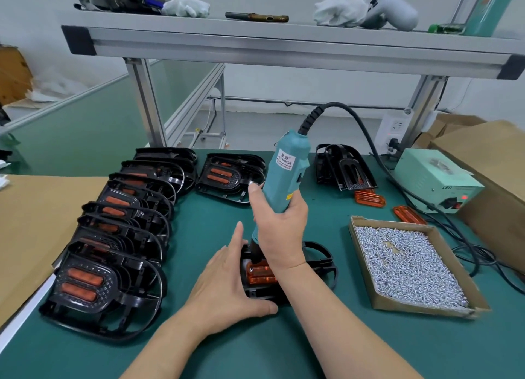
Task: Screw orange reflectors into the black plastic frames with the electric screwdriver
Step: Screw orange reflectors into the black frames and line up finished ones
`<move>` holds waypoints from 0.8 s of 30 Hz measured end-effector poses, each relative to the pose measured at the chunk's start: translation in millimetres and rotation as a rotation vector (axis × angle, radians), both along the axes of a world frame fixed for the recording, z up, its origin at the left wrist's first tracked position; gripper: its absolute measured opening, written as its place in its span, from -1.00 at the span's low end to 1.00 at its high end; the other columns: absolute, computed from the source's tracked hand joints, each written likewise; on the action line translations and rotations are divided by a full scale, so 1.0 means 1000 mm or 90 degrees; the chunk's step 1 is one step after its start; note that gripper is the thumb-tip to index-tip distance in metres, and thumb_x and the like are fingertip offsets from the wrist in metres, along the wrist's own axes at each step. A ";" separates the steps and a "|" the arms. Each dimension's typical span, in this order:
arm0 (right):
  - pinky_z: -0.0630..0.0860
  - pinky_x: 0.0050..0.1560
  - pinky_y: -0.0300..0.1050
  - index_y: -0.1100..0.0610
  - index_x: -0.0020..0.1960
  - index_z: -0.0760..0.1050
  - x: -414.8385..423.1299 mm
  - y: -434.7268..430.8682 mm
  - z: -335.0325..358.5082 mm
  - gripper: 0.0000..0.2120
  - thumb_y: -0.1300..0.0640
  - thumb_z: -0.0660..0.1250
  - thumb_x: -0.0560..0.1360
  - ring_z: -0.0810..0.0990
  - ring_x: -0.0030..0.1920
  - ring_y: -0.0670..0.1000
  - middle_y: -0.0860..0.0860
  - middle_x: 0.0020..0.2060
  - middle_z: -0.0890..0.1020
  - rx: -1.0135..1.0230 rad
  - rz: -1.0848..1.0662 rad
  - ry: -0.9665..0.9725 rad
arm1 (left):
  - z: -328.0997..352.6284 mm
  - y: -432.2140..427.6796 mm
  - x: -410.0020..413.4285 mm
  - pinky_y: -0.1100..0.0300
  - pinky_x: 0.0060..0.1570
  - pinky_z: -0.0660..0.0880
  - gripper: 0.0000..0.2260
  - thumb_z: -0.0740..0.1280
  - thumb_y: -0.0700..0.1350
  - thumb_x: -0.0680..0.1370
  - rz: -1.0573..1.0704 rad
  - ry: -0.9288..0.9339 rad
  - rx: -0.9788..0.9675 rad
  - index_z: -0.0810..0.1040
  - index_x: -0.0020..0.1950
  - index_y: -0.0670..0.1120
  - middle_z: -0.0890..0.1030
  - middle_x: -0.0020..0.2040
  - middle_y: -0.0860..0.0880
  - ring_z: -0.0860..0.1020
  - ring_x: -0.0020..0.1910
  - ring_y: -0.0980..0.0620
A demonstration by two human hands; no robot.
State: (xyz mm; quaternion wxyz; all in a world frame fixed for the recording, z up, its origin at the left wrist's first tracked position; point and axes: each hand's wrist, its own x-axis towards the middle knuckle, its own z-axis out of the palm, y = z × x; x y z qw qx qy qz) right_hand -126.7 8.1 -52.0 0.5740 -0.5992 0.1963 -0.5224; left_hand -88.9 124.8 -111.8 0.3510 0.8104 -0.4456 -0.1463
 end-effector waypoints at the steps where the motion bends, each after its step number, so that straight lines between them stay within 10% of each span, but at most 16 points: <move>1: 0.42 -0.36 -0.05 0.14 -0.26 0.38 0.000 0.001 -0.001 -0.69 -0.01 0.45 0.40 0.39 -0.41 -0.01 0.03 -0.44 0.43 -0.004 0.002 0.001 | 0.000 0.000 0.001 0.11 0.21 0.47 0.32 0.55 0.35 0.08 -0.003 0.003 -0.009 -0.27 0.58 0.25 0.38 0.34 0.35 0.40 0.31 0.21; 24: 0.52 -0.20 -0.12 -0.01 -0.12 0.52 -0.026 -0.017 0.027 -0.78 -0.11 0.49 0.40 0.54 -0.32 -0.03 -0.06 -0.35 0.58 0.014 0.023 -0.038 | -0.010 0.001 0.003 0.23 0.21 0.37 0.33 0.51 0.45 0.04 0.019 -0.018 0.023 -0.31 0.55 0.30 0.27 0.36 0.44 0.32 0.36 0.30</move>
